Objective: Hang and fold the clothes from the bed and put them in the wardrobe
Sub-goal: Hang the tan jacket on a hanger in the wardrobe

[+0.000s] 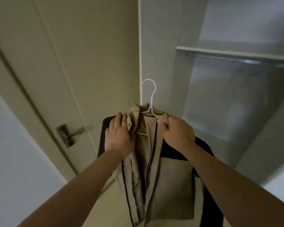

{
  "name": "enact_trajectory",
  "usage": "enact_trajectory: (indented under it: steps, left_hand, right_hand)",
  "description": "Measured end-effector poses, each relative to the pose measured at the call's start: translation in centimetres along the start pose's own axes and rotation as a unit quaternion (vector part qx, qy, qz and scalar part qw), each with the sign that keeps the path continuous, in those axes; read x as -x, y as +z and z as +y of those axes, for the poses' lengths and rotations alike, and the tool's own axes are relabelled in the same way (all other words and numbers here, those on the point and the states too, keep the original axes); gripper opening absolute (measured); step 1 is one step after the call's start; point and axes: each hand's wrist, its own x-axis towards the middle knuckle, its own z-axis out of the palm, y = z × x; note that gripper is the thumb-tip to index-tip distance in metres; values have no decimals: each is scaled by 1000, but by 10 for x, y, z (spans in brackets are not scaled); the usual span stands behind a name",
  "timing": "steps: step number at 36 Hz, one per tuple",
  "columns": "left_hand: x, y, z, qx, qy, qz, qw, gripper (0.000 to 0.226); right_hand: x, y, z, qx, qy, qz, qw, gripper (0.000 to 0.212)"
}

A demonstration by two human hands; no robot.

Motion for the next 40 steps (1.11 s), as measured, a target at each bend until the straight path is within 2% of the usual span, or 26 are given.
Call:
enact_trajectory:
  steps: [3,6,11,20,23,26,29,34,38,40]
  left_hand:
    - [-47,21,17,4,62,-27,998,89]
    - [-88,39,37,34,130,-34,990,79]
    - [-137,71,83,196,193,-129,953,76]
    - [-214,141,173,209,328,-202,899,83]
    - [-246,163,198,233,378,-217,869,84]
    - [-284,179,222,300,424,-233,822,76]
    - [-327,193,243,346,426,-228,804,47]
    - [-398,214,276,396,385,-186,812,70]
    - [-442,237,302,435,344,-204,806,48]
    - [-467,254,317,419,332,-217,817,32]
  right_hand:
    - [-16,1,21,23,70,25,997,43]
    - [-27,-2,42,33,142,39,989,43]
    - [-43,-15,71,44,234,78,968,38]
    - [-103,-17,148,78,337,120,931,35]
    - [-129,-14,186,77,348,138,924,34]
    - [-158,-14,218,77,363,139,918,32]
    - [-189,-14,246,51,371,139,917,32]
    - [-241,-15,290,33,386,125,913,37]
    - [-282,-8,324,28,404,121,906,38]
    - [-304,-3,342,28,410,124,903,38]
